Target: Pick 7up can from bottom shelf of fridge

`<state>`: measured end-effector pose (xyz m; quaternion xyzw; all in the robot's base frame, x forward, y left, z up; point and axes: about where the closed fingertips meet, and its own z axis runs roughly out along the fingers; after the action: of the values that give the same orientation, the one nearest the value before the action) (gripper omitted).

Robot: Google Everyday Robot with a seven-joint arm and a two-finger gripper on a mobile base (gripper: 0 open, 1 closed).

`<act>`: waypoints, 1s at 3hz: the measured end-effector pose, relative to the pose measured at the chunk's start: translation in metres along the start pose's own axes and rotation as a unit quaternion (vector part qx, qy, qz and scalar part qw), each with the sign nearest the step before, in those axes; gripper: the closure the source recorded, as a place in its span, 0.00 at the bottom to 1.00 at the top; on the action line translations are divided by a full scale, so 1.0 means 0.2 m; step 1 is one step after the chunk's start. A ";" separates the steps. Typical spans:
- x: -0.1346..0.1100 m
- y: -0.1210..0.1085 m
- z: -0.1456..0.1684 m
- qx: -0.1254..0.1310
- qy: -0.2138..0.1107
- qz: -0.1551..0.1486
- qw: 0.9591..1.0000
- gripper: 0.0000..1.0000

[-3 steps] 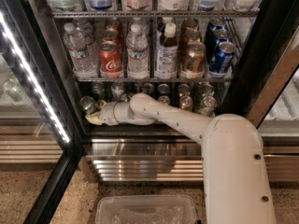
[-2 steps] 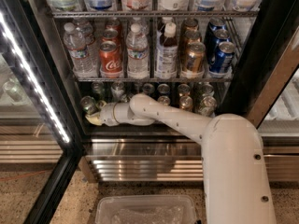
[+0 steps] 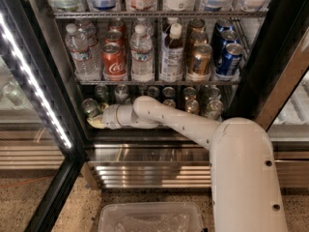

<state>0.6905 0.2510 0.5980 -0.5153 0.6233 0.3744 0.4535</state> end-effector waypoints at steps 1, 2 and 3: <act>-0.02 0.01 -0.02 0.006 -0.002 -0.007 1.000 1.00; -0.03 0.01 -0.04 0.011 -0.002 -0.009 1.000 1.00; -0.04 0.02 -0.07 0.025 -0.002 -0.014 1.000 1.00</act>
Offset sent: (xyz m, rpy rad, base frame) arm -0.1118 -0.1292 0.1149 -0.0338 -0.3162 -0.4074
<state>0.6848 0.2410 0.6097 -0.5119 0.6244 0.3532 0.4726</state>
